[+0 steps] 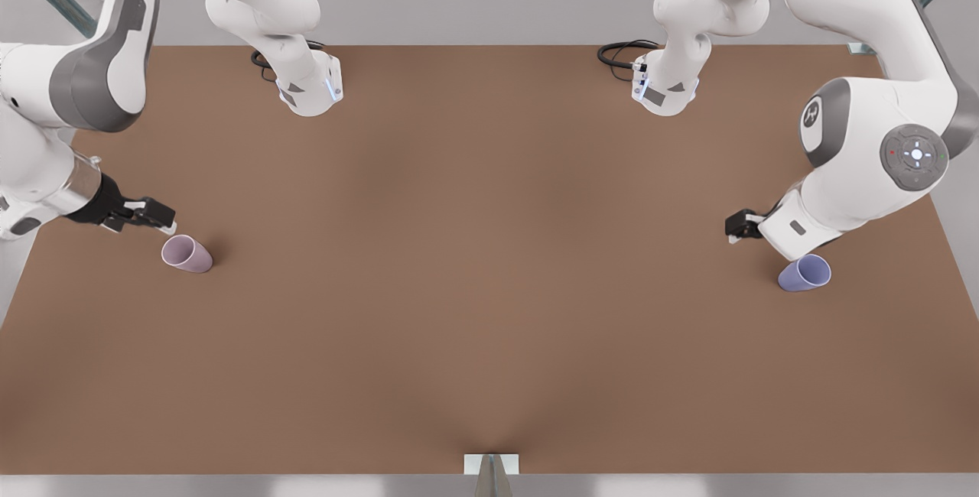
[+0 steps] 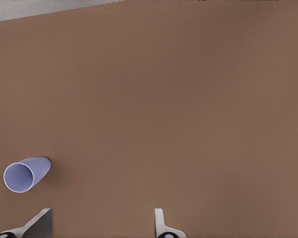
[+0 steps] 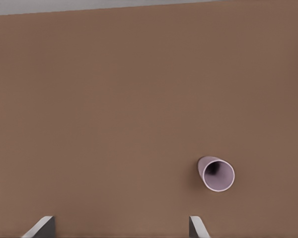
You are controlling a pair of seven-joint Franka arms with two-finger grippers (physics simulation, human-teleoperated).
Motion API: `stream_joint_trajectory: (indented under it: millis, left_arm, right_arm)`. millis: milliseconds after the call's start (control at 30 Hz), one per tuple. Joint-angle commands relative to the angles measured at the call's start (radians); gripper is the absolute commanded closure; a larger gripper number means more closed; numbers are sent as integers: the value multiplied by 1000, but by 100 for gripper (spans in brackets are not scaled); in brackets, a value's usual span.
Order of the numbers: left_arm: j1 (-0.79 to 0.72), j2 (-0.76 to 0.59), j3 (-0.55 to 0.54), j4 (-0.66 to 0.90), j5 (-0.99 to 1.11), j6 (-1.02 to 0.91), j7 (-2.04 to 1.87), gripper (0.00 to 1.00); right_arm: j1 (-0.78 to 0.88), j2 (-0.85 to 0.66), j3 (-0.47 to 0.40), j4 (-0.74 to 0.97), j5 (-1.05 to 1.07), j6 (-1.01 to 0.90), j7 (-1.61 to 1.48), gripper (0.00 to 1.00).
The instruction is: Stack the cups, with the pink cup at the bottom and the purple cup at the top
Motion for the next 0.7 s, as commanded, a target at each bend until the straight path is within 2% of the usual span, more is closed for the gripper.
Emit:
stream_joint_trajectory:
  millis: [0, 67, 167, 233, 367, 467, 667]
  left_arm:
    - [0, 0, 1, 1, 4, 27, 48, 0]
    - [0, 0, 1, 1, 3, 25, 48, 0]
    - [0, -2, 1, -4, 1, 25, 48, 0]
    - [2, 0, 10, -6, 0, 25, 48, 0]
    - [3, 4, 14, -9, -2, 8, 50, 0]
    - [3, 9, 27, -9, -11, 5, 48, 0]
    - [3, 14, 27, -9, -23, -18, 50, 0]
  right_arm:
    - [-2, -6, 2, -17, 0, 57, -47, 0]
    - [0, -17, -5, -61, -2, 65, -45, 0]
    - [1, -9, -87, -123, -3, 98, -79, 0]
    - [3, -15, -143, -216, 12, 243, -182, 0]
    - [3, 51, -207, -236, 18, 330, -341, 0]
    - [1, 100, -264, -314, 124, 454, -530, 0]
    - [-3, 115, -296, -474, 119, 618, -691, 0]
